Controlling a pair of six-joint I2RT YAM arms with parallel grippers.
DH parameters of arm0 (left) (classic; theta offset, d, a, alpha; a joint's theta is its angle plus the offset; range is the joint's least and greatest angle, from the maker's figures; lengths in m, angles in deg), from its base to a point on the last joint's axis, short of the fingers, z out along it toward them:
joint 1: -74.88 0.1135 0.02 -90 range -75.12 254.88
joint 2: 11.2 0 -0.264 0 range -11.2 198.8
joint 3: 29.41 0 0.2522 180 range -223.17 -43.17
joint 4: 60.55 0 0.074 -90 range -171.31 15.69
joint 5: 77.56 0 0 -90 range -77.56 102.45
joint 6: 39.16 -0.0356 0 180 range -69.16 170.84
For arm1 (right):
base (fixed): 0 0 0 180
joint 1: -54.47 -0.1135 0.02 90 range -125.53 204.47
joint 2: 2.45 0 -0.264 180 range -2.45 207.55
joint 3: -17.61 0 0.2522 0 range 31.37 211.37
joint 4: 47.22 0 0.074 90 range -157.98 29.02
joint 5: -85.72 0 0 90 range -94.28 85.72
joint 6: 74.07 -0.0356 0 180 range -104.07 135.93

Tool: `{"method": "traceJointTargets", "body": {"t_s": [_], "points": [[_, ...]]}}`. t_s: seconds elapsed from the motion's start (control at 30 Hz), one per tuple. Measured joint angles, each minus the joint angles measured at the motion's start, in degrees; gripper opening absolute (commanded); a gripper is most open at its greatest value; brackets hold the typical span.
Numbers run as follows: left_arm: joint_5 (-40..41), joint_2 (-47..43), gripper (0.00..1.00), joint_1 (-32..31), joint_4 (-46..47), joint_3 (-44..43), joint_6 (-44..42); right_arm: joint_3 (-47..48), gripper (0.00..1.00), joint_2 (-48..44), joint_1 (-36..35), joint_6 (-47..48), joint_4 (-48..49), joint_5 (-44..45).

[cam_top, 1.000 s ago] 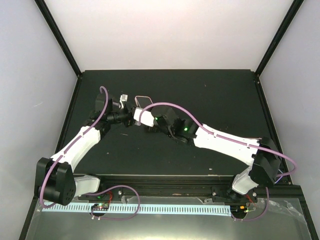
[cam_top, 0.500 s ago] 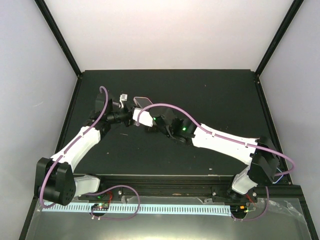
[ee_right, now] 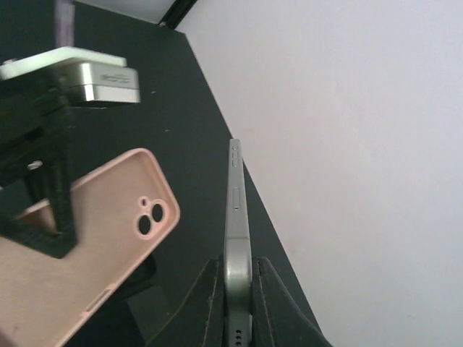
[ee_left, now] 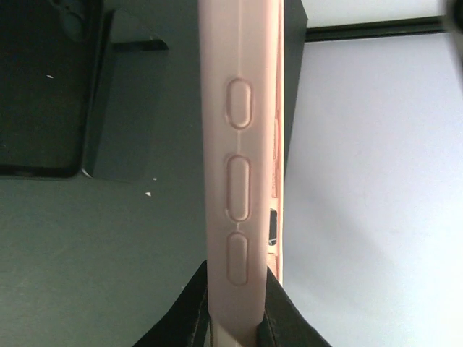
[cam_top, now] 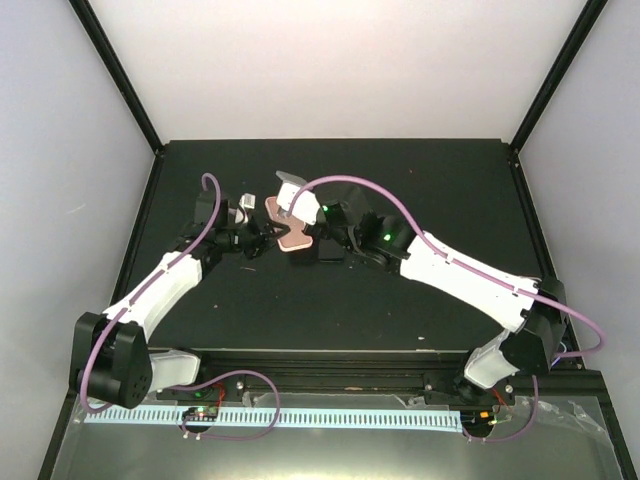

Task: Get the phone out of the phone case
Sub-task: Remove the phone case from the phone, then place the phone case at the center of the board.

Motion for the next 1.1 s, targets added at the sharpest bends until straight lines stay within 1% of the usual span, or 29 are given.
{"method": "traceJointTargets", "body": {"t_s": [0.13,0.37,0.57,0.73,0.93,1.1], "points": [[2.0,0.0,0.01,0.2,-1.9,0.0,-4.2,2.6,0.01,-0.5,2.4,-1.8,-1.4,-0.5],[3.9,-0.2,0.02,0.2,-4.5,-0.3,-15.6,3.9,0.01,-2.7,6.9,-4.6,-3.5,-1.7],[1.9,-0.5,0.02,0.9,-7.1,-1.9,-26.7,3.5,0.01,-5.3,9.4,-6.4,-5.3,-3.3],[0.2,-1.6,0.02,1.8,-11.5,-4.7,-36.2,2.3,0.01,-7.0,10.8,-7.2,-6.4,-4.0],[-1.9,-1.1,0.01,5.6,-15.7,-5.4,-43.8,0.7,0.01,-8.4,12.1,-7.5,-8.3,-4.6],[-2.4,4.3,0.02,8.8,-17.9,-5.5,-47.5,-0.1,0.01,-9.1,13.1,-7.5,-8.7,-4.7]]}}
